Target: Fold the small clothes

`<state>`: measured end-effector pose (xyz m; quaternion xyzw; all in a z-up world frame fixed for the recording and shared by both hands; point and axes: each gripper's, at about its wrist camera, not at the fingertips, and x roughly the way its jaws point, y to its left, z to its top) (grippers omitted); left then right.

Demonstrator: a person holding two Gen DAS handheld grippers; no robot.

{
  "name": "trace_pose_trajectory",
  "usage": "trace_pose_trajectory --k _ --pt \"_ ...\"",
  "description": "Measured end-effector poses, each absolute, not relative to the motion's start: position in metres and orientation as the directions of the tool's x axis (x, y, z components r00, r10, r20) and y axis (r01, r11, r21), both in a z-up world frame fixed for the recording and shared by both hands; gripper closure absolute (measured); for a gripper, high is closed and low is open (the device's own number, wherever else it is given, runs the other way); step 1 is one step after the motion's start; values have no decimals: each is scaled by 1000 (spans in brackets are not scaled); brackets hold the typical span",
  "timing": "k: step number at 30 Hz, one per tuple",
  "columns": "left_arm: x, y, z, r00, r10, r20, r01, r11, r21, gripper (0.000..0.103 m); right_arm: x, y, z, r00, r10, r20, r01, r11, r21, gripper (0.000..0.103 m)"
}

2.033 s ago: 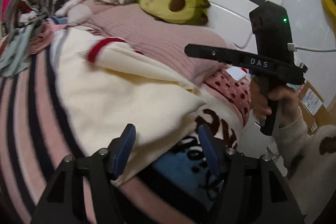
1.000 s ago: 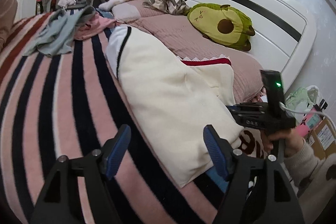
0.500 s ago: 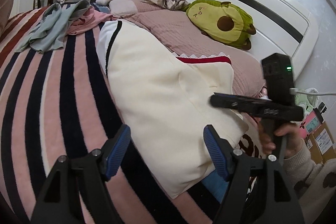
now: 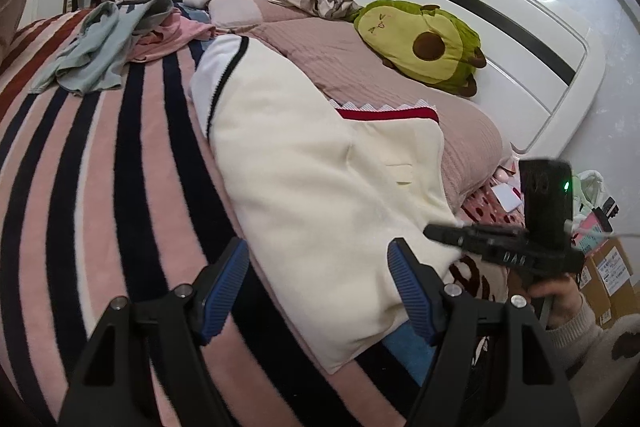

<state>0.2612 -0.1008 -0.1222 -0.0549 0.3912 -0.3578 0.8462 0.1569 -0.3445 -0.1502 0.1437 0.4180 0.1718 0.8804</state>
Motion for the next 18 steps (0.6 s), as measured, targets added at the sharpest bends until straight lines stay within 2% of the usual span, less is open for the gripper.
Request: trace_pose_trajectory --k 3,6,7,8,9,10,15,16,17,18 --pt "261 -106 -122 436 -643 -629 565 740 -365 35 155 -345 -160 560 418 -716 -170 903 395 102" --pt "259 -107 -118 442 -643 -626 570 740 -358 35 162 -356 -148 586 474 -657 -164 864 476 95" --pt "259 -106 -116 447 -641 -625 570 742 -354 35 167 -359 -141 604 489 -629 -173 851 496 75" --pt "259 -105 -115 451 -639 -623 568 744 -351 35 172 -361 -134 619 509 -598 -202 839 505 46" --pt "259 -104 -115 455 -636 -623 565 747 -350 35 179 -360 -128 626 530 -572 -235 828 510 35" --pt "259 -103 -114 457 -635 -623 563 748 -350 35 190 -358 -124 620 543 -566 -256 822 508 30" --pt "262 -98 -117 464 -625 -627 554 757 -346 35 238 -325 -130 548 593 -590 -341 802 490 30" --pt "263 -98 -118 464 -622 -631 551 760 -344 35 247 -320 -135 524 612 -592 -348 789 507 34" --pt "265 -97 -120 464 -618 -635 547 764 -343 35 253 -316 -141 502 629 -594 -351 776 524 55" --pt "265 -96 -121 465 -615 -637 544 766 -343 35 254 -314 -146 486 637 -598 -352 770 533 70"
